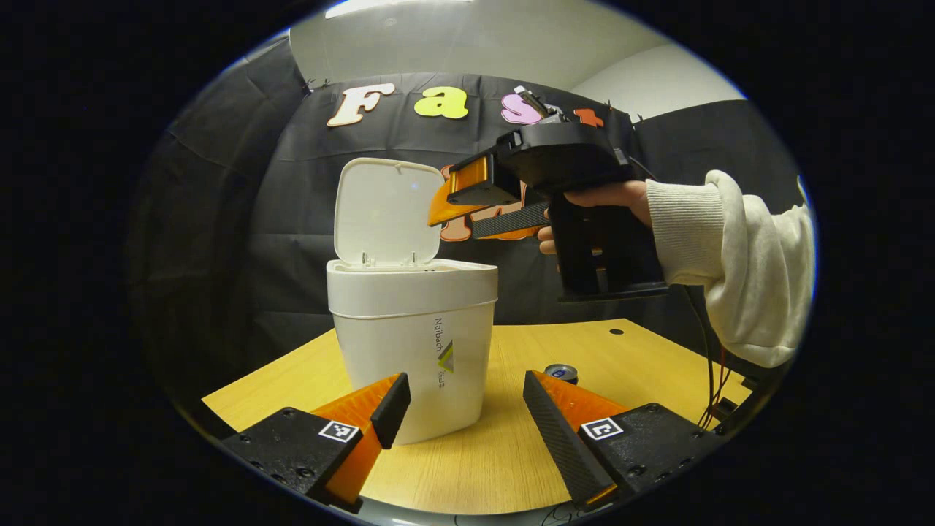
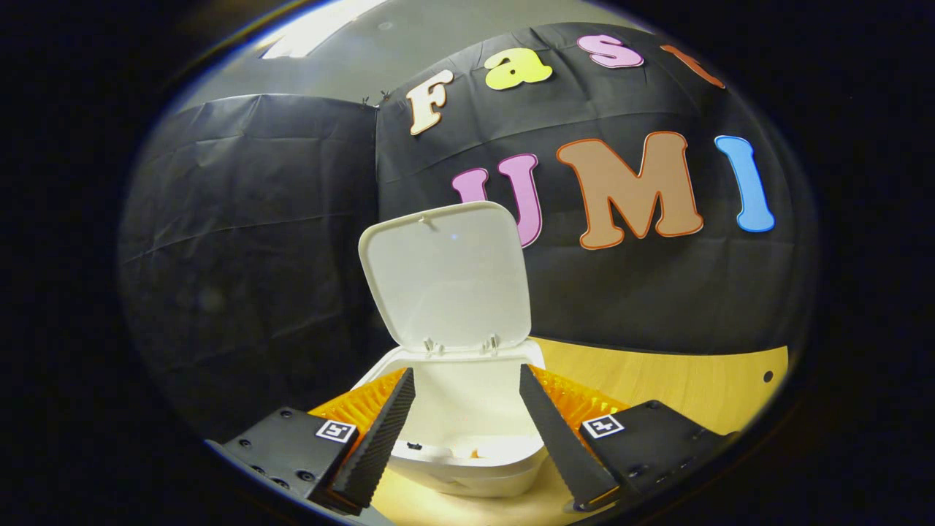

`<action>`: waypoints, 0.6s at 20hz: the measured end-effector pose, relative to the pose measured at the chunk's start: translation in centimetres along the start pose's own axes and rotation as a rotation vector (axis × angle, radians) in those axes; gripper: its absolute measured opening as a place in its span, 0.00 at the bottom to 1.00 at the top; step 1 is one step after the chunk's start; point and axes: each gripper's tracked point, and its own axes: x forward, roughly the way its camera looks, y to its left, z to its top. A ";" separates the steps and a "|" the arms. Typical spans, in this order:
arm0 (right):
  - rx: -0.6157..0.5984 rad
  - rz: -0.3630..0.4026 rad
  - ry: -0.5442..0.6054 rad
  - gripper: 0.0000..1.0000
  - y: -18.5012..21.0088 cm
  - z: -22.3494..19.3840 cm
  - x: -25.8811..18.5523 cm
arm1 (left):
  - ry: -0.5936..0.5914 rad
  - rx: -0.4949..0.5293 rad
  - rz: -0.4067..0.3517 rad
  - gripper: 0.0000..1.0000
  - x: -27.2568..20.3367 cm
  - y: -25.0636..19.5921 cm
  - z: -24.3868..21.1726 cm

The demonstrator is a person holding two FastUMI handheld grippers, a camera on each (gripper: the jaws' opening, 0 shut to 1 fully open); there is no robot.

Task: Press the lid of the desktop garbage bin to open it, pick up the crumpled paper on the desktop and throw it into the bin, then pick up the pop can on the desktop and drop it into the bin, and finally close the garbage bin lid.

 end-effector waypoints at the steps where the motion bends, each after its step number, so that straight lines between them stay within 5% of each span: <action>1: 0.001 -0.006 -0.004 0.94 -0.5 0.2 -0.4 | -0.003 -0.002 -0.001 0.95 0.1 -0.2 0.1; 12: -0.009 -0.291 -0.116 0.96 -13.2 2.4 -13.1 | 0.012 0.027 -0.163 0.95 6.2 -8.5 -2.7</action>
